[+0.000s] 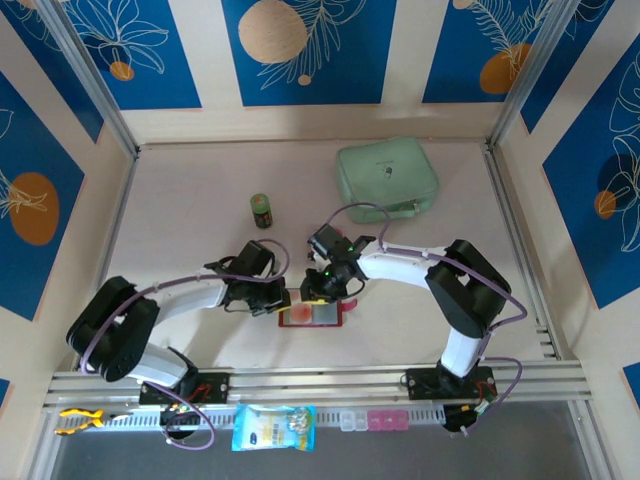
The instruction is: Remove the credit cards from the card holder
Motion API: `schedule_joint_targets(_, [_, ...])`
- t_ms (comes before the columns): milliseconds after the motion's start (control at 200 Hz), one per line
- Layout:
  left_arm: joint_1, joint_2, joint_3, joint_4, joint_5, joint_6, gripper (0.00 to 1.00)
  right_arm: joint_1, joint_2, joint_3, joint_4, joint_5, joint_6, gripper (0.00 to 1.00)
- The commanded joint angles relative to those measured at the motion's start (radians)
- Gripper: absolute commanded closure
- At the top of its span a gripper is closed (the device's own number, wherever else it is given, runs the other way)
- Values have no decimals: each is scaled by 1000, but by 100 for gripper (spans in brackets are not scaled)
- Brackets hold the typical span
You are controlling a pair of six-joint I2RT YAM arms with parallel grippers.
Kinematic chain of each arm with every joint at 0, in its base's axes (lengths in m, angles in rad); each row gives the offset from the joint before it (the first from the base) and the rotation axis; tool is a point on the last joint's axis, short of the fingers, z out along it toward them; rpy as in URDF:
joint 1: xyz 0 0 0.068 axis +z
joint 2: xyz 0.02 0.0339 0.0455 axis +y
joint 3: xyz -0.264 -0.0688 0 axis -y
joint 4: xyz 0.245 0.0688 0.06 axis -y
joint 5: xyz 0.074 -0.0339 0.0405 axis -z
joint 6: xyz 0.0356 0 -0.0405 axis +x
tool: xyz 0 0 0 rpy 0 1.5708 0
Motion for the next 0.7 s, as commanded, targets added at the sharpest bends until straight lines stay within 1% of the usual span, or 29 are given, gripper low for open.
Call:
schedule_joint_targets(0, [-8, 17, 17, 7, 16, -4, 98, -18, -27, -47, 41, -68, 29, 74])
schedule_joint_targets(155, [-8, 20, -1, 12, 6, -8, 99, -30, -17, -73, 87, -98, 40, 74])
schedule_joint_targets(695, [-7, 42, -9, -13, -10, -1, 100, -47, 28, -135, 167, -120, 51, 76])
